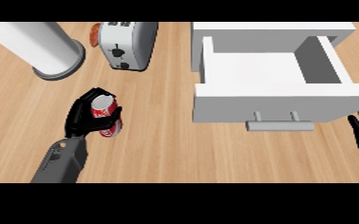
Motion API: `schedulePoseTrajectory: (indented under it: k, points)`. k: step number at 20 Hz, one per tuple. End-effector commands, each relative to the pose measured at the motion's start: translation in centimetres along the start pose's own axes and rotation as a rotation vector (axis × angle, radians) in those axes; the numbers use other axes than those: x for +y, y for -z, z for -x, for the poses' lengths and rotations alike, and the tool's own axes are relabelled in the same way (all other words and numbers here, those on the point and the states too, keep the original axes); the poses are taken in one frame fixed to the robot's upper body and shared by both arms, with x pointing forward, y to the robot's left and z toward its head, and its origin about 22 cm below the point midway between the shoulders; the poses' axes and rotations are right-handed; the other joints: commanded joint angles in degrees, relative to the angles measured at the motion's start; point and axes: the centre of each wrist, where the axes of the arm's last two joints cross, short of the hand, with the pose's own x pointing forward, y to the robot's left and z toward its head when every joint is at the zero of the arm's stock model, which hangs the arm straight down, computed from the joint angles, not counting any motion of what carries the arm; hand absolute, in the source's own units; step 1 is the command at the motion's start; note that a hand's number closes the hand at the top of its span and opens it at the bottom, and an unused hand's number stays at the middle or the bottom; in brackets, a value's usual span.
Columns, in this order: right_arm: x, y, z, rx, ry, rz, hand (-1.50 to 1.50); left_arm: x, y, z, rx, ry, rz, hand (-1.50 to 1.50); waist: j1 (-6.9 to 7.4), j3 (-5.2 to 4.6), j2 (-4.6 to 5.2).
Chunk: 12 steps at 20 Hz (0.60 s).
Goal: Pick up the can, place it into the drawer and close the drawer
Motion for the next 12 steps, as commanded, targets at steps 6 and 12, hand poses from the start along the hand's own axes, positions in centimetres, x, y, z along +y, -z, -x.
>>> schedulePoseTrajectory:
  k: [6,12]
  points:
    - [-1.9,-0.4,0.0,0.001,0.000,0.009,-1.50,-2.3,-1.0,-2.3,-0.078,-0.016,-0.117,1.50,0.03,0.01,-0.02]
    - [-1.2,-1.0,1.0,-0.002,-0.002,0.028,-1.50,-3.8,0.5,-6.7,-0.093,-0.020,-0.016,1.50,-0.05,0.02,-0.01]
